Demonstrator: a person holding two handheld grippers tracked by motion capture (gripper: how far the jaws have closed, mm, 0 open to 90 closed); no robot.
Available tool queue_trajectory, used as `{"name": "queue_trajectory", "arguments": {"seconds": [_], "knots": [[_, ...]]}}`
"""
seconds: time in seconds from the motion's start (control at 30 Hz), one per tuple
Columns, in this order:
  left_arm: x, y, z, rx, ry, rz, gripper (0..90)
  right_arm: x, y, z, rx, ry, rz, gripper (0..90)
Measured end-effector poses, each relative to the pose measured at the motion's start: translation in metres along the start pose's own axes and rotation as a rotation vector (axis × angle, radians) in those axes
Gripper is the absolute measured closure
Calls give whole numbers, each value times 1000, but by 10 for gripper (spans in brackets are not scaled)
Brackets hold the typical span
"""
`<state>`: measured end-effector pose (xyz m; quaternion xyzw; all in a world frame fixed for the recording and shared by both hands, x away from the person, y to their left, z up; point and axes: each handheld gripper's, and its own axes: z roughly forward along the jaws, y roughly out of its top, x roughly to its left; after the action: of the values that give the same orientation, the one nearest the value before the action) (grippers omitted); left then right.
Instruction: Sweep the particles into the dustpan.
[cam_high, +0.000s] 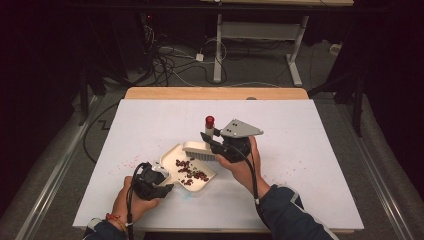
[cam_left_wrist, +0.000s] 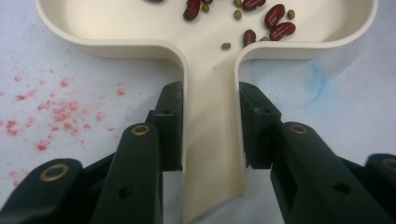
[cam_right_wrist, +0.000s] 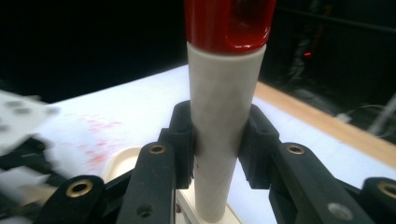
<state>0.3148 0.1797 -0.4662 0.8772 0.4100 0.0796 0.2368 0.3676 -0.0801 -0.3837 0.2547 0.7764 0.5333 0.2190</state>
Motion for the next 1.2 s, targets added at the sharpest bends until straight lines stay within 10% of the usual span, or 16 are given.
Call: {"name": "queue_trajectory", "arguments": {"seconds": [0.23,0.57,1.2], "knots": [[1,1,1,-1,6,-4,635,7,0,-17,-20,53,25,703],[2,2,3,-2,11,-9,635,1,6,-27,-78,-73,-20,702],[3,5,7,-13,21,-18,635,10,0,15,-39,-82,-29,702]]}}
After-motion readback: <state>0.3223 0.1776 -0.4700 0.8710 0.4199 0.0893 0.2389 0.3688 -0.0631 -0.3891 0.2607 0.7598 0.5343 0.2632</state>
